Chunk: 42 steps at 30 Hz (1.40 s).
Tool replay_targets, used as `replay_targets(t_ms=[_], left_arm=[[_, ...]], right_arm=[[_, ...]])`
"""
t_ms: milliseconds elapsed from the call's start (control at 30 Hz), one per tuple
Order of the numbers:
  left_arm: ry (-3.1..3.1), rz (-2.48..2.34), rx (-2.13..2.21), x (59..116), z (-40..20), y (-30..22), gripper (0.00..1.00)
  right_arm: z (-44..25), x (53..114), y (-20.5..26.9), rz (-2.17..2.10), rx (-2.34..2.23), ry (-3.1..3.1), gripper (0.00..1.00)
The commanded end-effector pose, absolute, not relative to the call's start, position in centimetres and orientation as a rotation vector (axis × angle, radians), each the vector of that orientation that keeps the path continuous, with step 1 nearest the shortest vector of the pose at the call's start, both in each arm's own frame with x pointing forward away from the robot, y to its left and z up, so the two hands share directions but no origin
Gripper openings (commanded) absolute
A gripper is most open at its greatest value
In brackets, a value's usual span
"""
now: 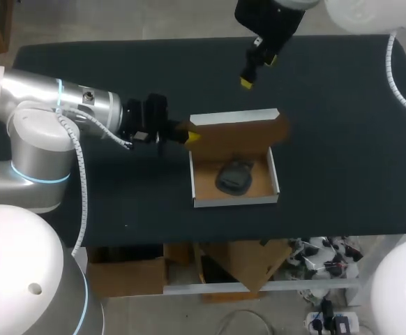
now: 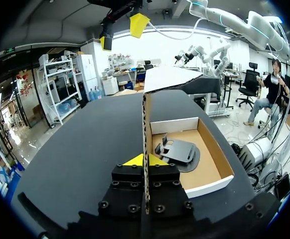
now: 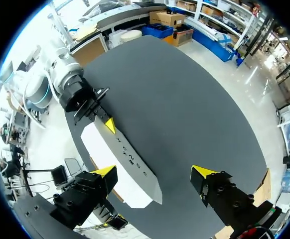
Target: Assemble the packaging by folding the flat box into shape, placing the metal phone stand inside, and closing the box properly
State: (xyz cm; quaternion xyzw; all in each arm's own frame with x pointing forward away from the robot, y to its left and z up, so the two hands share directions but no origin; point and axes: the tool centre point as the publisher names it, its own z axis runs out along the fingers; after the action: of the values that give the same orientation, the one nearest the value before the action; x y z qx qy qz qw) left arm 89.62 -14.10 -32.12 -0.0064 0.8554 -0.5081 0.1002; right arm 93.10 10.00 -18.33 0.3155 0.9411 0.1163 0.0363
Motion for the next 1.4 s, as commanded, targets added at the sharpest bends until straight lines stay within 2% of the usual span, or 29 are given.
replay_targets(t_ms=[33, 767, 1267, 1400], left_arm=[[2.489, -1.474, -0.008, 89.0, -32.6, -14.0, 0.0], [2.39, -1.316, 0.141, 87.4, -33.7, -14.2, 0.0], [2.379, -1.296, 0.171, 87.5, -33.9, -14.8, 0.0], [2.371, -1.265, 0.174, 87.4, -34.0, -14.8, 0.0]], right_arm=[[-18.3, 92.0, 9.7, 0.377, 1.048, 2.822, 1.0], [-20.8, 88.9, 9.0, 0.411, 1.4, 2.709, 1.0], [-20.8, 88.9, 9.0, 0.411, 1.4, 2.709, 1.0], [-20.9, 89.2, 9.2, 0.364, 1.549, 2.691, 1.0]])
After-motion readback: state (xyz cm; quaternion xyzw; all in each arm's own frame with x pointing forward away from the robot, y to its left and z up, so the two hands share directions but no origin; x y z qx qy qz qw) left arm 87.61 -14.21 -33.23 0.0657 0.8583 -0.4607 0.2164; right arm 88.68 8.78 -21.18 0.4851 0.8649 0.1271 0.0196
